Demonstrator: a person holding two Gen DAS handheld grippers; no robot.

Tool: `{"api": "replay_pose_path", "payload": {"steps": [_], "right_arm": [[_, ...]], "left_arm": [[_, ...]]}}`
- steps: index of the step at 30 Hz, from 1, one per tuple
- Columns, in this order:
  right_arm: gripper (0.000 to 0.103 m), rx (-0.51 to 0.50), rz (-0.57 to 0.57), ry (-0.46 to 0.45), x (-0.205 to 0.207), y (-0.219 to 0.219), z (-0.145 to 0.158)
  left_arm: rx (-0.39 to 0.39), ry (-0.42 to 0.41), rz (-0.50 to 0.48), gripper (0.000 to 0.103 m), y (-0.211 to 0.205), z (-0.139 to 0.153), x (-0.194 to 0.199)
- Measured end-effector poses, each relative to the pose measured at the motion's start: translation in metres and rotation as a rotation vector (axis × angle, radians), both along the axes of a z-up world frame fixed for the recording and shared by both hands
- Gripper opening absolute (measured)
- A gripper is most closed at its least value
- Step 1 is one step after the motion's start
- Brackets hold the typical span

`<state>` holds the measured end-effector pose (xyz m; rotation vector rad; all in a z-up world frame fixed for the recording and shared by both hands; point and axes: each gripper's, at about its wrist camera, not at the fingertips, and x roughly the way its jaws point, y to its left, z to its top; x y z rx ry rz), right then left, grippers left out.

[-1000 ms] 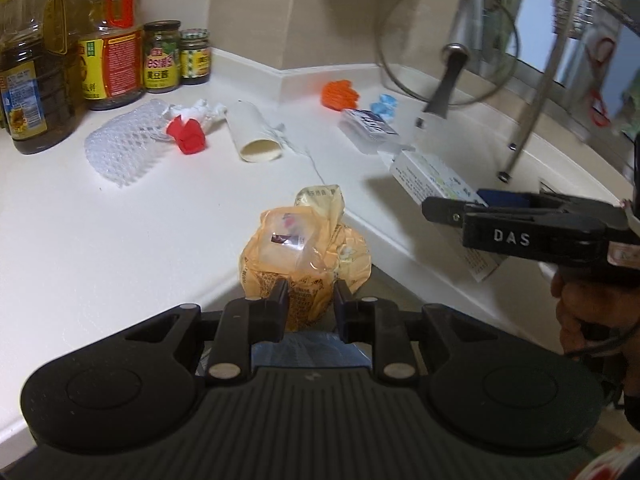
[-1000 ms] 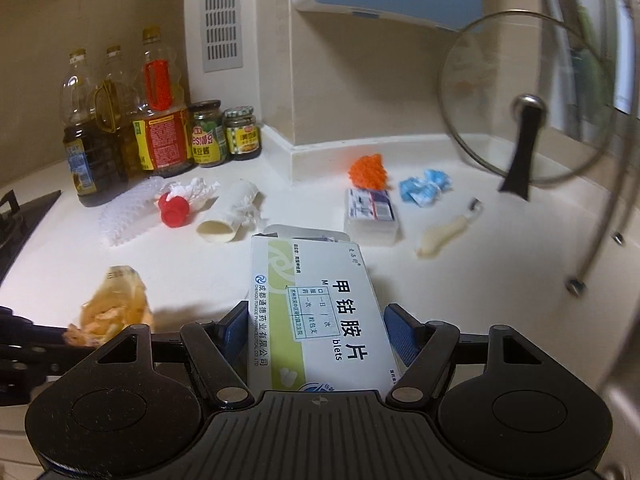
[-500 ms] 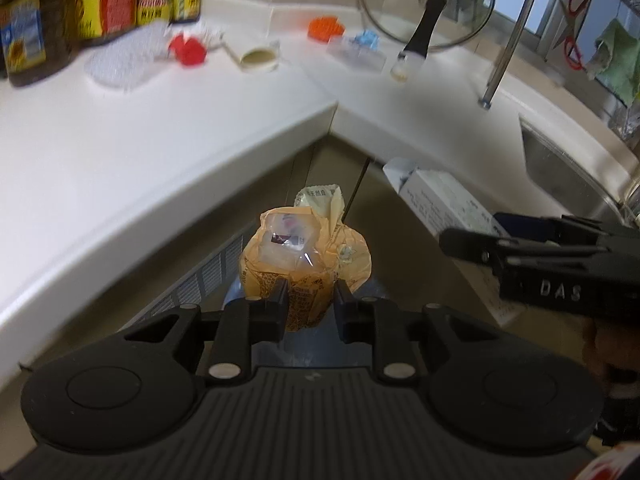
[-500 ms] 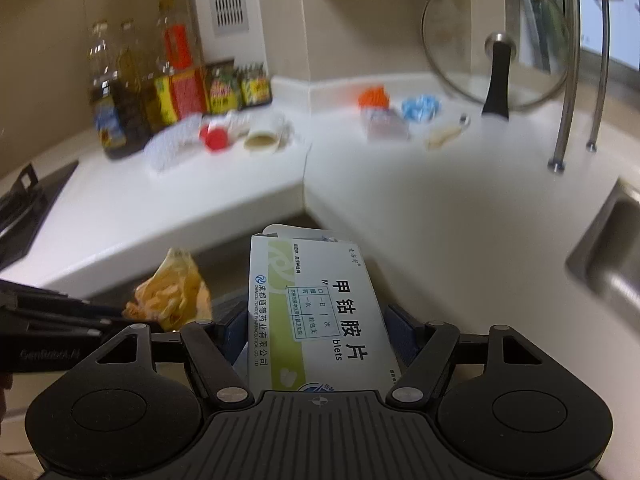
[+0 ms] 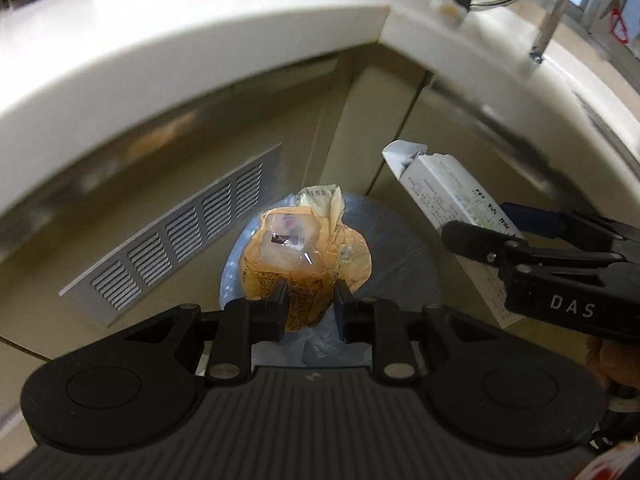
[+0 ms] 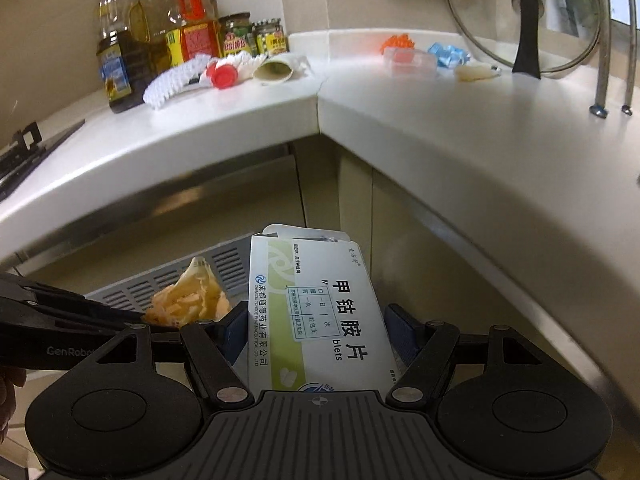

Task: Collect trash
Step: 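Carry both items over the bin and open the left tool to drop the bag, then open the right tool to drop the medicine box into the bin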

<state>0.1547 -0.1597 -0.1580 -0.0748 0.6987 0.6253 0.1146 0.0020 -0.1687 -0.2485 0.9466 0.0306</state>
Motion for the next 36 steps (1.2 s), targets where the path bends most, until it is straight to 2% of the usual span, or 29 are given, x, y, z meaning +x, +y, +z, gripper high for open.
{"api": "replay_pose_path", "payload": {"steps": [11,26,27,28,30,36], "right_arm": [[0.071,-0.035,0.032,0.013,0.014,0.009,-0.030],[0.071,-0.052,0.005,0.038,0.023,0.012,-0.053],[0.071,-0.051,0.004,0.041,0.023,0.012,-0.055],[0.071,-0.051,0.002,0.043,0.023,0.012,-0.055],[0.071,-0.051,0.001,0.045,0.024,0.012,-0.057],[0.071,-0.048,0.001,0.043,0.025,0.017,-0.056]], "left_arm": [[-0.011,0.031,0.028,0.021,0.003,-0.036,0.017],[-0.017,0.064,-0.016,0.022,-0.005,-0.054,0.034],[-0.021,0.063,-0.015,0.024,-0.004,-0.053,0.034],[-0.027,0.062,-0.014,0.033,-0.004,-0.054,0.035],[-0.029,0.064,-0.012,0.046,-0.002,-0.054,0.034],[-0.012,0.066,-0.008,0.046,-0.002,-0.055,0.031]]}}
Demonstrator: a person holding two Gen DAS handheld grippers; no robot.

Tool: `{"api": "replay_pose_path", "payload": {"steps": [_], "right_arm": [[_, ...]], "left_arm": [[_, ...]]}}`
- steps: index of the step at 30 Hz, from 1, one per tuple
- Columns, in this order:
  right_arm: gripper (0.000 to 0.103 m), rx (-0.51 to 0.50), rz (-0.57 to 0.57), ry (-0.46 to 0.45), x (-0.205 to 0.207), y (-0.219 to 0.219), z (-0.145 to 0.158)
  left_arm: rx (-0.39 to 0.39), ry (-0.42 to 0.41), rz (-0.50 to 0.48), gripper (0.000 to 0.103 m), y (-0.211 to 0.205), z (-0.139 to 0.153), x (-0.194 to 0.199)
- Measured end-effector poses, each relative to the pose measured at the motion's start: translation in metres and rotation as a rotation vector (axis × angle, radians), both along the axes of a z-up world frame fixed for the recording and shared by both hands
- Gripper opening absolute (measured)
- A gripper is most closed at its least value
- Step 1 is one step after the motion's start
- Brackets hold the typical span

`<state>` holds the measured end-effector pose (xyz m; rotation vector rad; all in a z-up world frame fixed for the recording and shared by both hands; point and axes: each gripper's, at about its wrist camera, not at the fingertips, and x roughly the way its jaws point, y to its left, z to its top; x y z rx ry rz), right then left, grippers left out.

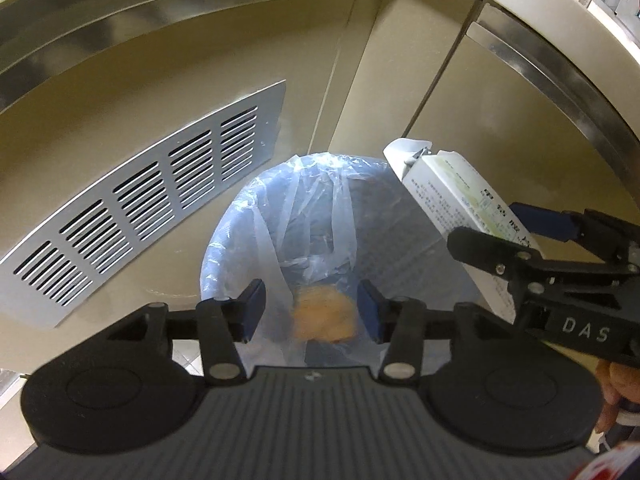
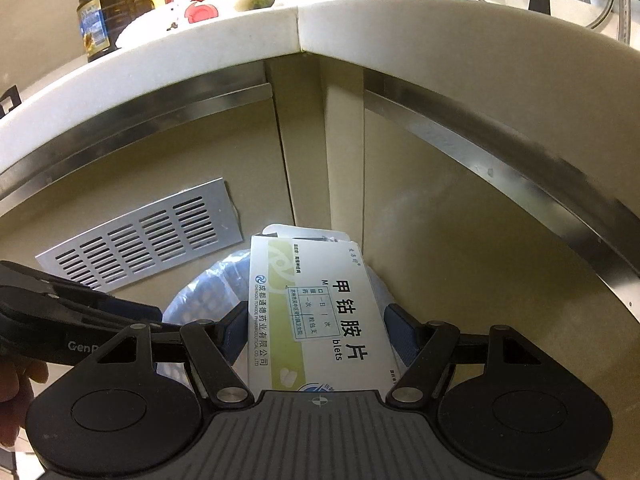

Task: Collect trash
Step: 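Open the right tool to drop the medicine box into the bin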

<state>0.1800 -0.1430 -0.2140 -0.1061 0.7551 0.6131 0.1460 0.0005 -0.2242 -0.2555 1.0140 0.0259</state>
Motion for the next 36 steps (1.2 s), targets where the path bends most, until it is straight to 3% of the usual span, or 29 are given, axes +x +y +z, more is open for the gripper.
{"api": "replay_pose_path", "payload": {"steps": [18,22,36], "right_arm": [[0.071,0.015,0.015,0.014,0.000,-0.001,-0.005],[0.073,0.070,0.043,0.042,0.003,-0.003,-0.008],[0.077,0.023,0.034,0.071,-0.007,-0.005,-0.016]], "left_arm": [[0.017,0.000,0.065,0.046,0.016,0.014,-0.028],[0.020,-0.001,0.078,0.046,0.019,0.015,-0.030],[0.020,0.003,0.092,0.046,0.024,0.015,-0.043]]}}
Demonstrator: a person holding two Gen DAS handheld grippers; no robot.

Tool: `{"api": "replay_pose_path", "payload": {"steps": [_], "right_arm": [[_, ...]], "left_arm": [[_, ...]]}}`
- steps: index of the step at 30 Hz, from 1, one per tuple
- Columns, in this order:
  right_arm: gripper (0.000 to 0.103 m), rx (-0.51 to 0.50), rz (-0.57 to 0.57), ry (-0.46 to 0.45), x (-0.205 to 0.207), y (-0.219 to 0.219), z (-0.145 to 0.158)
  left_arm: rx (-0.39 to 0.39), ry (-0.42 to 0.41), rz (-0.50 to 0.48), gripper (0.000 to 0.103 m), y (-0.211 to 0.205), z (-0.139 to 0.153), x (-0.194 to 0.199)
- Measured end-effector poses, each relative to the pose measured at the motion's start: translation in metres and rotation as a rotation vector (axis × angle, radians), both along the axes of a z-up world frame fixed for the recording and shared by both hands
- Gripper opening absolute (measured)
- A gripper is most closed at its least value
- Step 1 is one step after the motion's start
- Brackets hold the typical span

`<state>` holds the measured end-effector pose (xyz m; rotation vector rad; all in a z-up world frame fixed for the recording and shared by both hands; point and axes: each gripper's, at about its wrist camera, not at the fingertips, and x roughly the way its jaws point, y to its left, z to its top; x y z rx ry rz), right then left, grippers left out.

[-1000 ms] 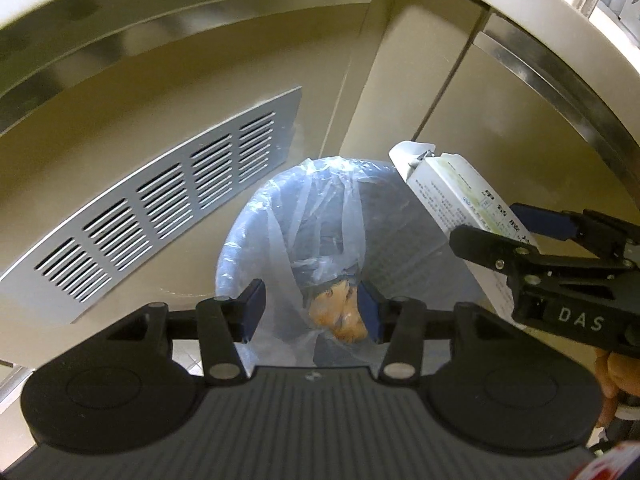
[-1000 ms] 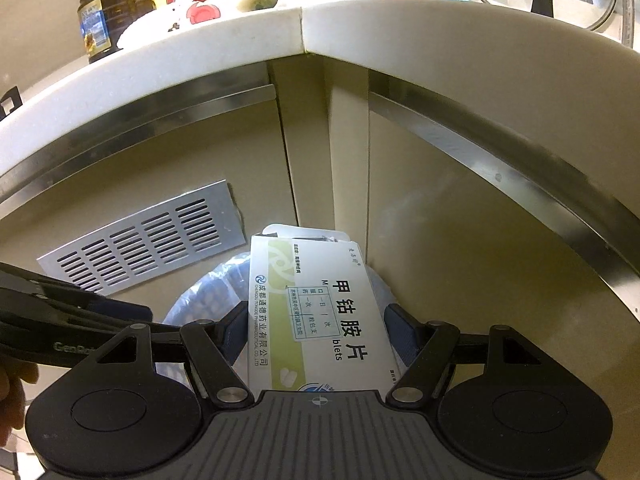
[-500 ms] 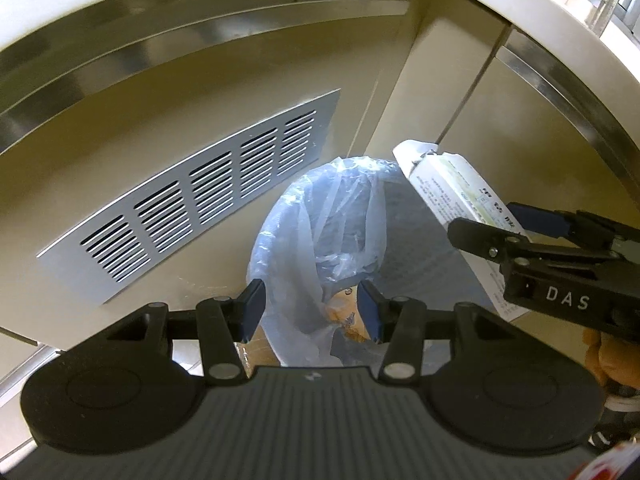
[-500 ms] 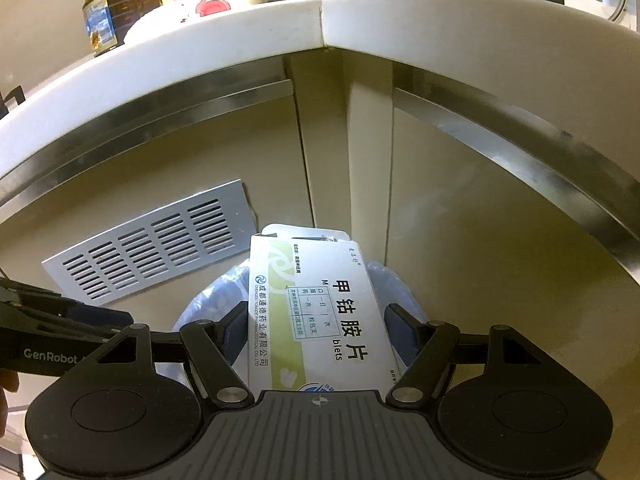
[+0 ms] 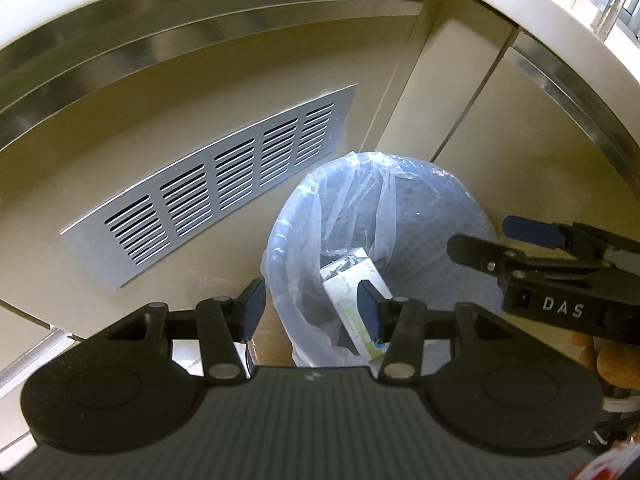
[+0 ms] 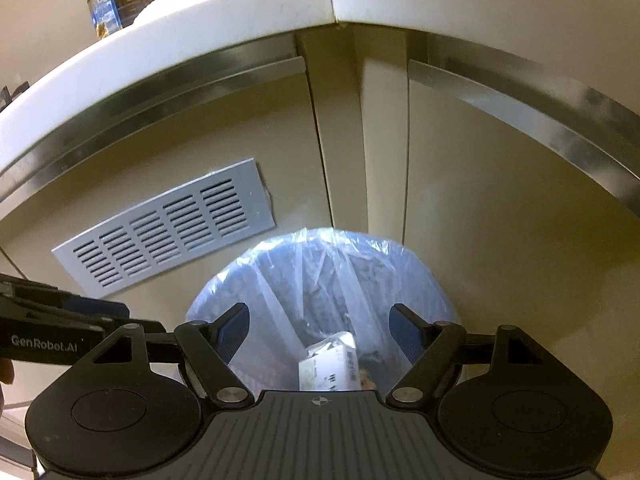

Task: Collect trash
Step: 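Open the right tool to drop the medicine box into the bin, then move both open tools back up toward the counter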

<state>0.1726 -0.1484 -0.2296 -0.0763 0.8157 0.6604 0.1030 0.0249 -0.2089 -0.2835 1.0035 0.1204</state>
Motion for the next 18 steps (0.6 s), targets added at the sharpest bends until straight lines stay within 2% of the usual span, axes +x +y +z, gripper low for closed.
{"api": "replay_pose_path", "payload": {"steps": [11,18], "right_arm": [[0.077,-0.017,-0.004,-0.011,-0.015,0.010,0.017],[0.077,-0.022,-0.010,-0.037,-0.022,0.010,0.045]], "left_arm": [[-0.002,-0.033,-0.005,0.046,-0.003,0.017,-0.007],[-0.011,-0.057,0.002,0.046,-0.006,0.043,-0.012]]}}
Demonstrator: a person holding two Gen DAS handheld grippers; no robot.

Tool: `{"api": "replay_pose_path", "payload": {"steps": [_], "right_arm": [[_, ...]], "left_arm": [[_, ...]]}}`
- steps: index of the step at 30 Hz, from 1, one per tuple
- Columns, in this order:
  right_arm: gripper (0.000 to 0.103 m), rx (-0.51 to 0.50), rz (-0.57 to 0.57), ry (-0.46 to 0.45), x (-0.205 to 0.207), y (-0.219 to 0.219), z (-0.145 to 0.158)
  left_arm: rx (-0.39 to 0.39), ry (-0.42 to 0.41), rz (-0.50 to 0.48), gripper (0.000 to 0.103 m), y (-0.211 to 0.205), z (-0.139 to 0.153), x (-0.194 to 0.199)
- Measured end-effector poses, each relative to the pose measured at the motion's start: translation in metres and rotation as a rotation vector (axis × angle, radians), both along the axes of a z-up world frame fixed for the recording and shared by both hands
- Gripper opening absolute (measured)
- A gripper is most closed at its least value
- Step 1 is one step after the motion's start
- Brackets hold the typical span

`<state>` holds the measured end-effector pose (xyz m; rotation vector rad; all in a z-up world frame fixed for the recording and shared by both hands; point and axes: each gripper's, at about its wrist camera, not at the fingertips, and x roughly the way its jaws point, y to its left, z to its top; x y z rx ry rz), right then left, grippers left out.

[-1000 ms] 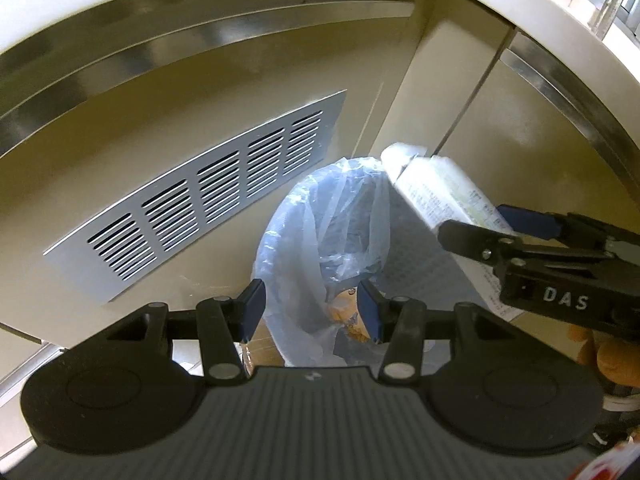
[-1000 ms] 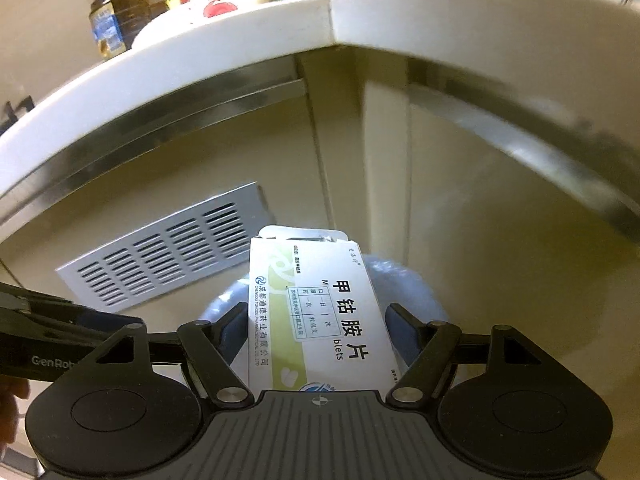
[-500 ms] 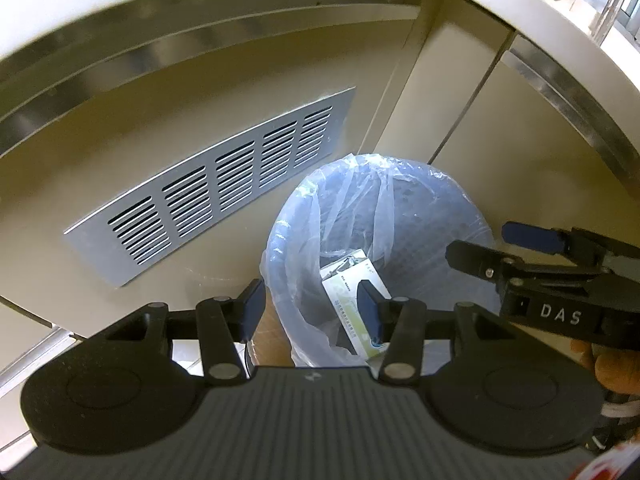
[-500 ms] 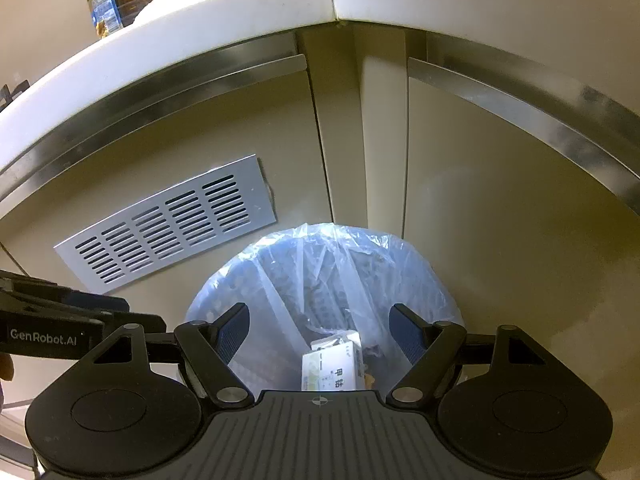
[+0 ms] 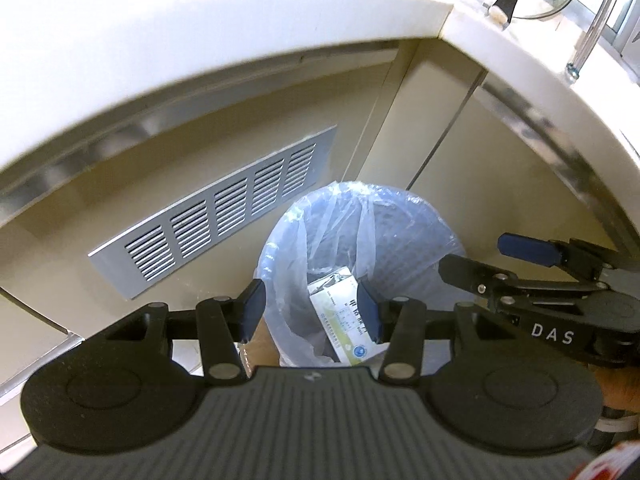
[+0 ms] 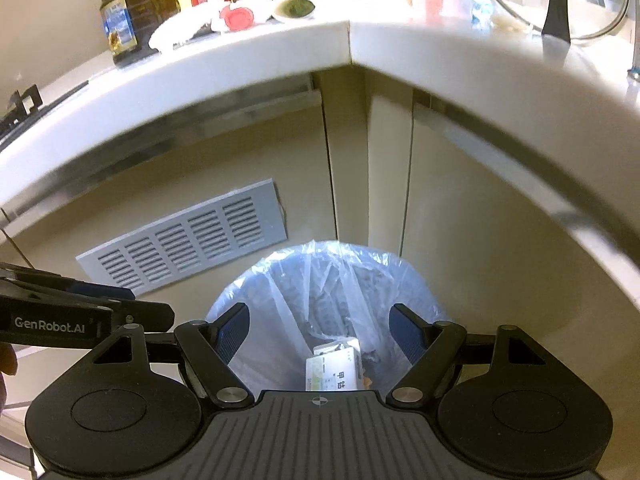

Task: Collect trash
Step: 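Move both open tools back up toward the counter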

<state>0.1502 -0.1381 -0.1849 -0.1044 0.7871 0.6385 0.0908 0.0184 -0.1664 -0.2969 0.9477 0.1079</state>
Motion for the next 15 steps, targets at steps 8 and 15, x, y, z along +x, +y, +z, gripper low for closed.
{"api": "replay_pose_path", "payload": {"steps": [8,15], "right_arm": [[0.077,0.017,-0.012,-0.044,-0.017,-0.007,0.049],[0.077,0.059,-0.014,-0.117,-0.026,-0.015,0.095]], "left_arm": [[-0.014,-0.051,0.002,0.046,-0.012,0.041,-0.009],[-0.018,-0.116,0.012,0.046,-0.017,0.082,-0.015]]}}
